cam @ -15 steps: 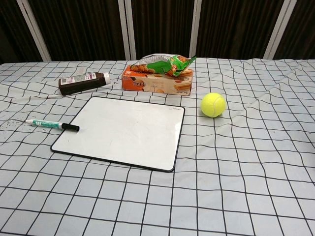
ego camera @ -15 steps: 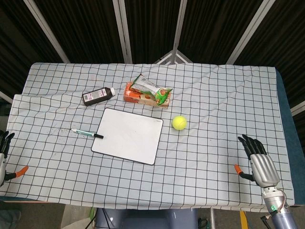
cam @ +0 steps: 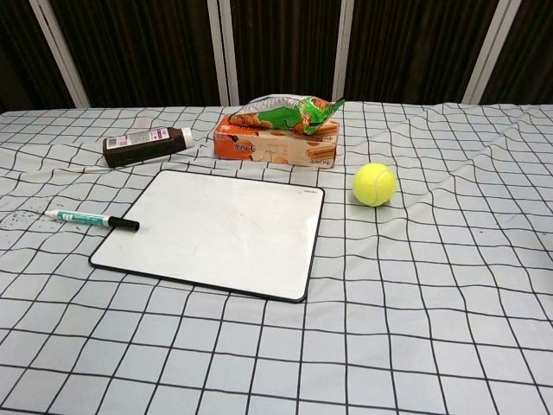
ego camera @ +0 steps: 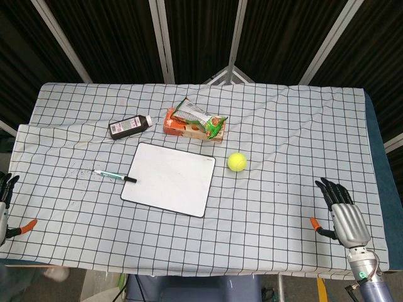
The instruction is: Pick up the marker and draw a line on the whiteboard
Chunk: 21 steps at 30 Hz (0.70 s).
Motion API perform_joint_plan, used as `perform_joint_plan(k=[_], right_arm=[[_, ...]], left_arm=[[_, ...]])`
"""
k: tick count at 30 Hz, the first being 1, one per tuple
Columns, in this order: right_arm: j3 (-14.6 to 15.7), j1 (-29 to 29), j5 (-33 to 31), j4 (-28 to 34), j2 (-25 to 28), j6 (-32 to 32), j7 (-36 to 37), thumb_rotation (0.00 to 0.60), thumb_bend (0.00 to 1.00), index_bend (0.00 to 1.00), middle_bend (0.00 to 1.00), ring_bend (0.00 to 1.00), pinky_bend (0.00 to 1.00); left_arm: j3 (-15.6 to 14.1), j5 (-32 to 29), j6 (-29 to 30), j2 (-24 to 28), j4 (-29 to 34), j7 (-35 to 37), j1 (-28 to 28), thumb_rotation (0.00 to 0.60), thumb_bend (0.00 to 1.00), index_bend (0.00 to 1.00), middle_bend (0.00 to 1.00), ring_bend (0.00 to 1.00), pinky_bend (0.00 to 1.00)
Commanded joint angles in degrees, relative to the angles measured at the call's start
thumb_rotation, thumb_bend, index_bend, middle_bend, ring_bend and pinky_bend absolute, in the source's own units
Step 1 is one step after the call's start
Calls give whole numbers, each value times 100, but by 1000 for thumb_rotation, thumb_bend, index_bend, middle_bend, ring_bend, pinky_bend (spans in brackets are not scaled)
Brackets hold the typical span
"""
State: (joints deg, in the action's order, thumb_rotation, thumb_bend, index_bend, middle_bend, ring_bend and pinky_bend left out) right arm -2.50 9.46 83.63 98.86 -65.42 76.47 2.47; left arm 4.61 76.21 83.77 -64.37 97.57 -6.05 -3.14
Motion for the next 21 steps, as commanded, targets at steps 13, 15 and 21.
perform_joint_plan(k=[13,15,21], right_arm=[[-20,21,-67,10,18,-74,95,600,327,0,0,0,0],[-24,26,-73,12,19,-83,107,600,327,0,0,0,0],[-32,34,-113,26,35,-123,178,600,327,0,0,0,0]], left_arm=[[529,-684,-1326,-227,-594,-733,-1043,600,234,215,16,0,29],[602,-822,-1612,-332,-709,-821,-1248,600,274,303,39,0,40],[744,-1165,-2460,-851,-1287,-1259,-1952,600,319,417,80,0,54]])
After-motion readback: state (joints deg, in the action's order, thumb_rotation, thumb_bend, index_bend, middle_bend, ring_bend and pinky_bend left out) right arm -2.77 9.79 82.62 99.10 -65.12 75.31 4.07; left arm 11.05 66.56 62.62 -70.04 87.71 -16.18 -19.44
